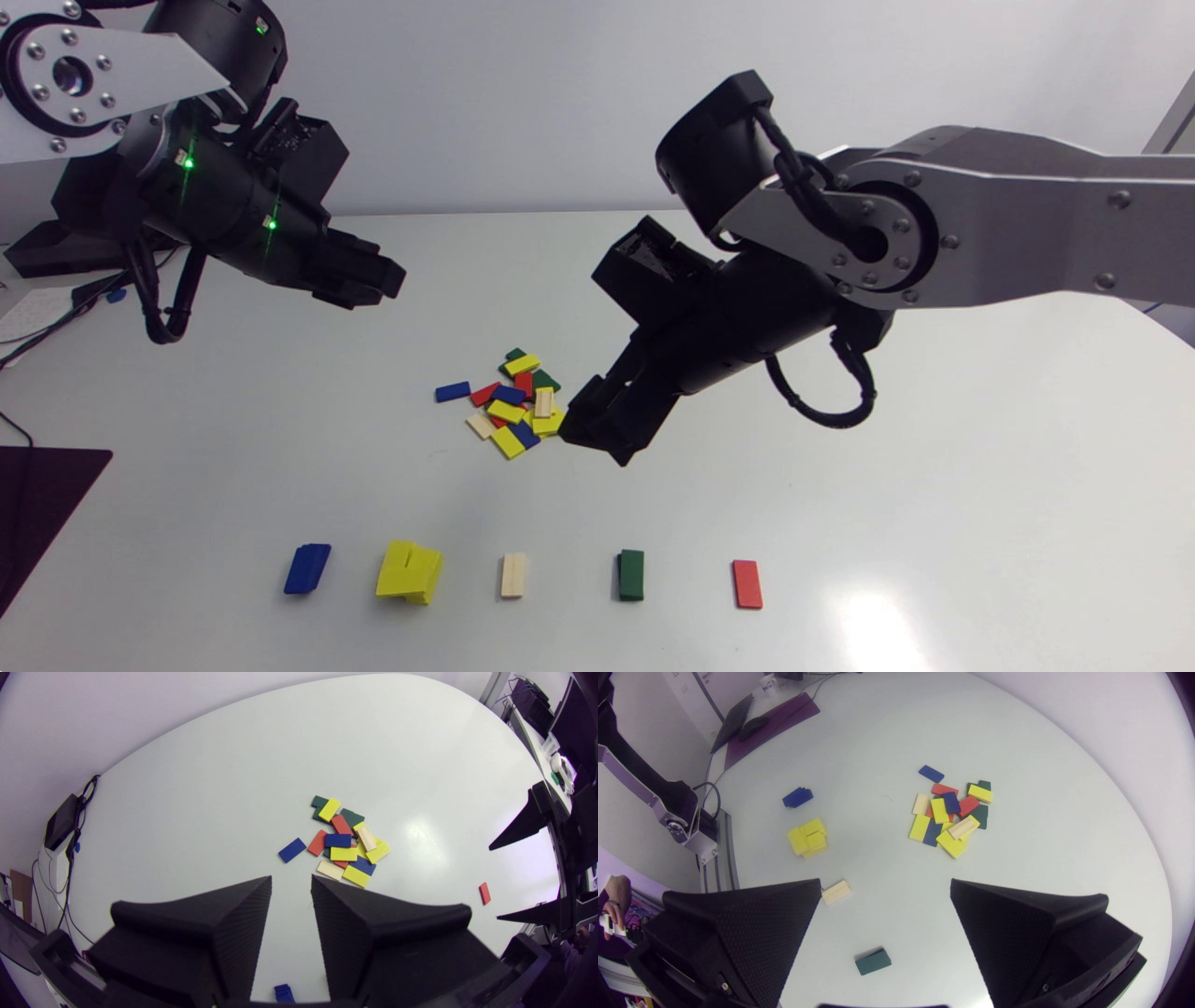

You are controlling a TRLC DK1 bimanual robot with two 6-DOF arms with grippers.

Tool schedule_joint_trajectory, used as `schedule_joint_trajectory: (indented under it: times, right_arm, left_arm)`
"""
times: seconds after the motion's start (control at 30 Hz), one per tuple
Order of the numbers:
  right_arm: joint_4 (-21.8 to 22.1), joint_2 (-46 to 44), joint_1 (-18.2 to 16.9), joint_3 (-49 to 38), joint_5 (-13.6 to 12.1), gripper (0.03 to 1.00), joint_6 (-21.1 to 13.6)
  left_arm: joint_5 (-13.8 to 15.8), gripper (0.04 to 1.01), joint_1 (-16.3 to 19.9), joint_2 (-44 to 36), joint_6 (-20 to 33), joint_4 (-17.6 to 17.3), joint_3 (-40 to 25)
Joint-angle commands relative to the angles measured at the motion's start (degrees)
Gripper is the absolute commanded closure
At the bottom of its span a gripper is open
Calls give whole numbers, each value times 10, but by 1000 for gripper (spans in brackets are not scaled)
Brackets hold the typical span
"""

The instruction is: Take domino bricks one by one from the mixed stack on the table and place each onto the existing stack of the same color.

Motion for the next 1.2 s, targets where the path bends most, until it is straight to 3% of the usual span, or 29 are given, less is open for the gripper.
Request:
schedule_joint_trajectory:
  times: [0.0,0.03,0.47,0.87,1.17]
  right_arm:
    - [-4,-10,3,0,4,66,10]
    - [0,-7,1,-8,3,66,8]
    - [2,-1,1,-4,2,66,7]
    - [4,-2,0,-9,2,66,7]
    - [6,0,0,-9,2,66,7]
  left_arm:
    - [0,61,0,2,-20,-7,23]
    - [0,56,-5,66,-39,41,29]
    - [-3,57,9,100,-42,65,33]
    - [-12,64,6,225,-60,111,68]
    - [-60,64,1,324,-66,164,69]
